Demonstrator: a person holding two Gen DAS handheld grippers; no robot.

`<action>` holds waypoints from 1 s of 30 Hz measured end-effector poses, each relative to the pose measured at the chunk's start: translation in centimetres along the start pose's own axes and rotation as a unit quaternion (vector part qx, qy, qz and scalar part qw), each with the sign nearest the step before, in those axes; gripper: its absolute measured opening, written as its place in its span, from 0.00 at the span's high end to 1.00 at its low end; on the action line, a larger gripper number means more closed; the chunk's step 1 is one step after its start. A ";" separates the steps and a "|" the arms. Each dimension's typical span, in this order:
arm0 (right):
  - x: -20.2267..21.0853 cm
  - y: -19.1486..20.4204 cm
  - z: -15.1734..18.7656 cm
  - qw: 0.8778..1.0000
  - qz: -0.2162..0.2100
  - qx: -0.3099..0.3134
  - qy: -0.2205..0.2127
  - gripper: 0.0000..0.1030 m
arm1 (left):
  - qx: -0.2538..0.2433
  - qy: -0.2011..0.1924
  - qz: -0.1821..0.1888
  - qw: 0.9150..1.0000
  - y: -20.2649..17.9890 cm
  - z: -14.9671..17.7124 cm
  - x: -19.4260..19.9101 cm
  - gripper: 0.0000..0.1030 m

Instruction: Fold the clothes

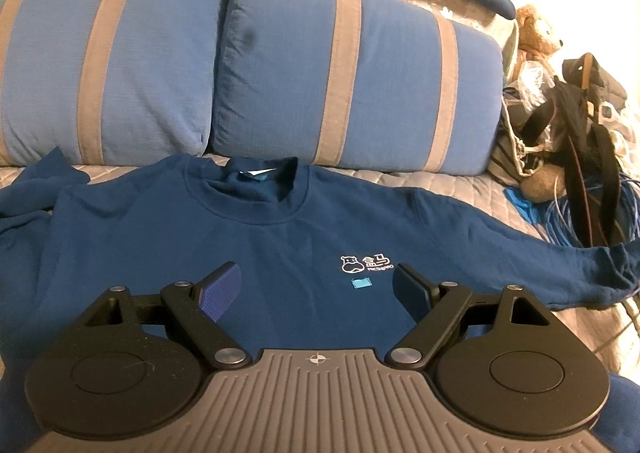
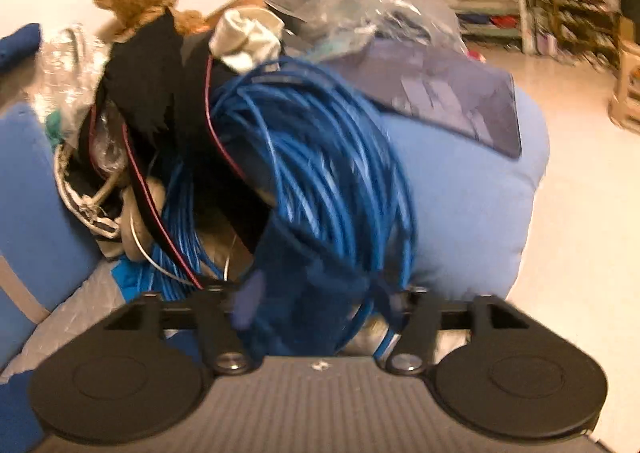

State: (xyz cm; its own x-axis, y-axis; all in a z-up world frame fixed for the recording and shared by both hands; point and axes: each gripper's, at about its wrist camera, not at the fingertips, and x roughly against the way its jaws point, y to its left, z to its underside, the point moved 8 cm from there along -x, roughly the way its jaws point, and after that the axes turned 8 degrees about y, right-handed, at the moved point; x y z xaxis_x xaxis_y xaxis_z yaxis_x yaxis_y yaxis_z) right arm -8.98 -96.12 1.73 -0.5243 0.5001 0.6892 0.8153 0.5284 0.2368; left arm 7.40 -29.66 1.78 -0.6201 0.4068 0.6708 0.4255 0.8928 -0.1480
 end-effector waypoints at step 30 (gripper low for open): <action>-0.4 3.7 -3.1 0.961 0.075 0.252 -0.079 0.96 | -0.010 0.001 -0.011 1.000 0.0 0.2 -0.2 0.19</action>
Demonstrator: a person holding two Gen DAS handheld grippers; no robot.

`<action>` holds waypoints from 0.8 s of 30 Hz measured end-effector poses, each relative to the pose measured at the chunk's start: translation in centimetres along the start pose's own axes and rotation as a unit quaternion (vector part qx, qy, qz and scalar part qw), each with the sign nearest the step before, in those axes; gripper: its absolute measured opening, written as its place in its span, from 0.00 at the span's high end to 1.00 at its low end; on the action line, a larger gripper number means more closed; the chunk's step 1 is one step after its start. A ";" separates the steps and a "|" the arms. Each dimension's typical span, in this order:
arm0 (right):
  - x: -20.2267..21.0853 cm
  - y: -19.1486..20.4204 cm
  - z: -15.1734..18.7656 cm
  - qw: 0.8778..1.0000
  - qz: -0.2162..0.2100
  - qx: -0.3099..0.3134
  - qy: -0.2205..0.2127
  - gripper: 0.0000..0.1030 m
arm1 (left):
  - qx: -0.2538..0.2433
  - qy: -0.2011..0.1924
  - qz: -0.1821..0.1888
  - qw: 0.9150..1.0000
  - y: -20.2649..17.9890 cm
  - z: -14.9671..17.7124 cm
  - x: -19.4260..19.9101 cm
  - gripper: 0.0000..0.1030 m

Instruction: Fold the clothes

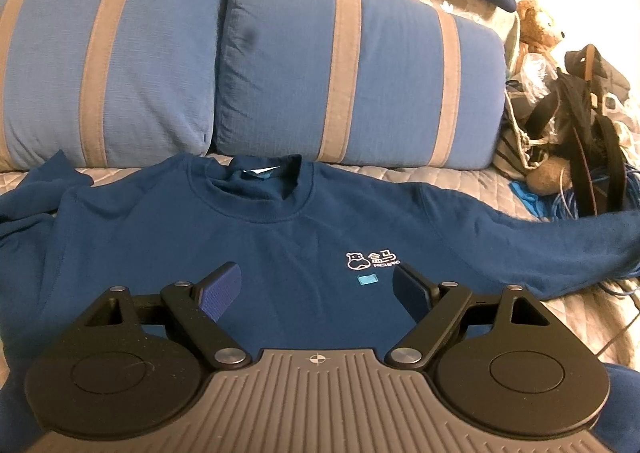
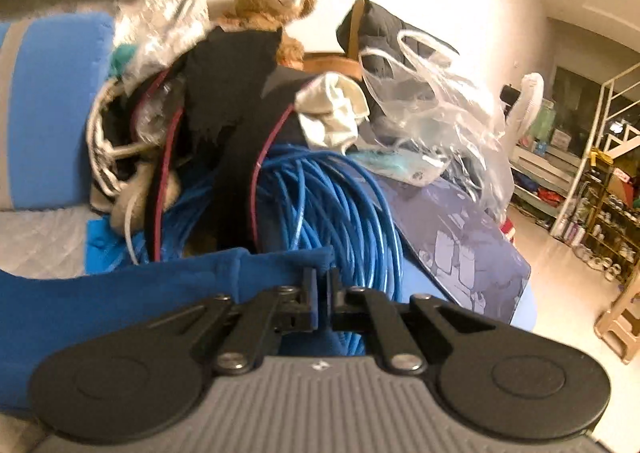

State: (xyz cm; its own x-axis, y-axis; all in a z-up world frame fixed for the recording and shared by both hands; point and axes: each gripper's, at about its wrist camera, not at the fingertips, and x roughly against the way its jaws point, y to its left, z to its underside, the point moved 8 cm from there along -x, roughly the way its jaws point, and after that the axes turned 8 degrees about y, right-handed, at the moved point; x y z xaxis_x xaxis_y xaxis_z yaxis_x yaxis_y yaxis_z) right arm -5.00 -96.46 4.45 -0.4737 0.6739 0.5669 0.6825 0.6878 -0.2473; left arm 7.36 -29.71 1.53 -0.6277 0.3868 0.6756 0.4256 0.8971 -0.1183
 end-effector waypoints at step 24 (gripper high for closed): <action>15.2 19.5 -1.7 0.971 -0.233 0.008 -0.054 0.00 | 0.008 -0.070 -0.034 0.997 0.9 -1.8 3.8 0.19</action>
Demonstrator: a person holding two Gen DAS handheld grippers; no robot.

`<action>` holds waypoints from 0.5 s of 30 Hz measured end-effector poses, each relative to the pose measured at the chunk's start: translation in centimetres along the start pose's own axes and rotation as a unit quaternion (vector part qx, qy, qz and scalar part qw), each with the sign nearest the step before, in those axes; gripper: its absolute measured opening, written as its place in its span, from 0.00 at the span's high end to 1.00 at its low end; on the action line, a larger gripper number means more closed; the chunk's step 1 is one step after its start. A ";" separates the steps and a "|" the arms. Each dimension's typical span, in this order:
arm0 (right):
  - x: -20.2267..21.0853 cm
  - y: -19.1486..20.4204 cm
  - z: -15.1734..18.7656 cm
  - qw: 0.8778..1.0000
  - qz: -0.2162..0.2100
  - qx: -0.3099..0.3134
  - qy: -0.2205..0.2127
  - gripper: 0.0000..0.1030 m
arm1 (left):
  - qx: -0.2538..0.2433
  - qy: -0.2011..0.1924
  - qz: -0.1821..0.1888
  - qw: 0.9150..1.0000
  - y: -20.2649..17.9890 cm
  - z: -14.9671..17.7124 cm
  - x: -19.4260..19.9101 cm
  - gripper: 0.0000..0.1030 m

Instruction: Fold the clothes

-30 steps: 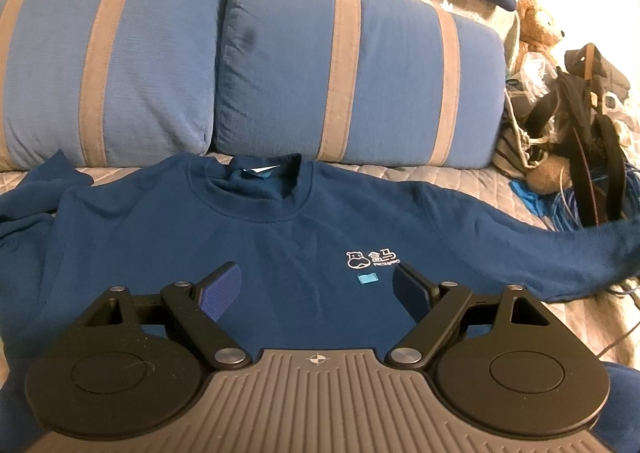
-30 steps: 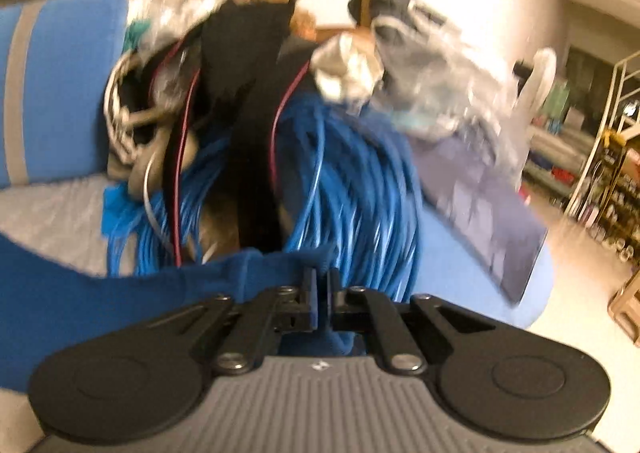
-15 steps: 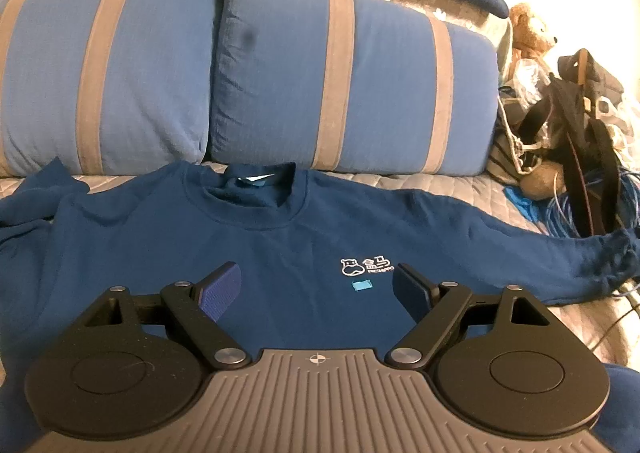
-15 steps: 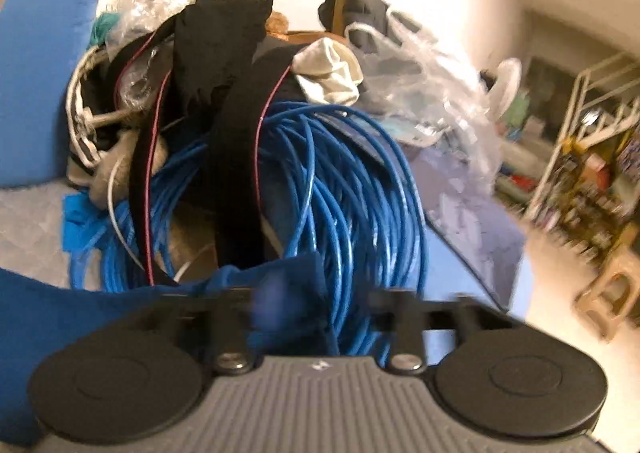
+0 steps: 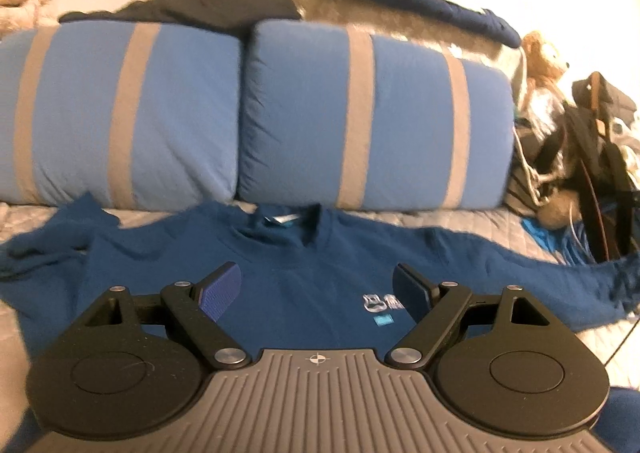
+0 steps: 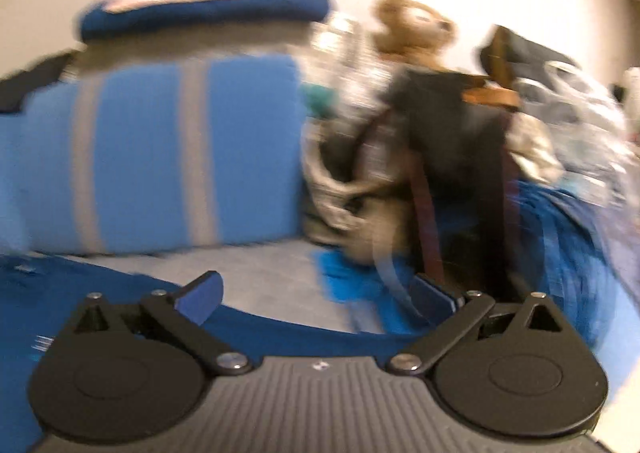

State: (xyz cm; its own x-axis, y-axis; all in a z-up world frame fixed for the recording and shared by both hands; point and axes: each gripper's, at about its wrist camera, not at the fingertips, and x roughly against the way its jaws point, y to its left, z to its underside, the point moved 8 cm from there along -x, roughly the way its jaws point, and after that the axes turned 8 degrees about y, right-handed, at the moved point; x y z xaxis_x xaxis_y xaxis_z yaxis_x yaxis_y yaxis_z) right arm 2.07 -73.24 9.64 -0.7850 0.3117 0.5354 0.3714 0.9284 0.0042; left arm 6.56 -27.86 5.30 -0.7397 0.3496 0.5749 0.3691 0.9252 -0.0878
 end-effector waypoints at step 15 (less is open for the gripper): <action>3.2 21.8 -4.7 0.983 -0.170 0.056 -0.029 0.00 | 0.012 -0.077 -0.097 0.992 6.9 -9.4 9.9 0.19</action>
State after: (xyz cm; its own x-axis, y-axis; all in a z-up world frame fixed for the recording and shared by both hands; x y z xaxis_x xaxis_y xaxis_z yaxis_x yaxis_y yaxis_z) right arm 10.00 -52.93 15.41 -0.8822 -0.0123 0.4707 0.0286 0.9964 0.0797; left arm 7.04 -19.43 18.07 -0.8737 0.1807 0.4517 0.1989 0.9800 -0.0074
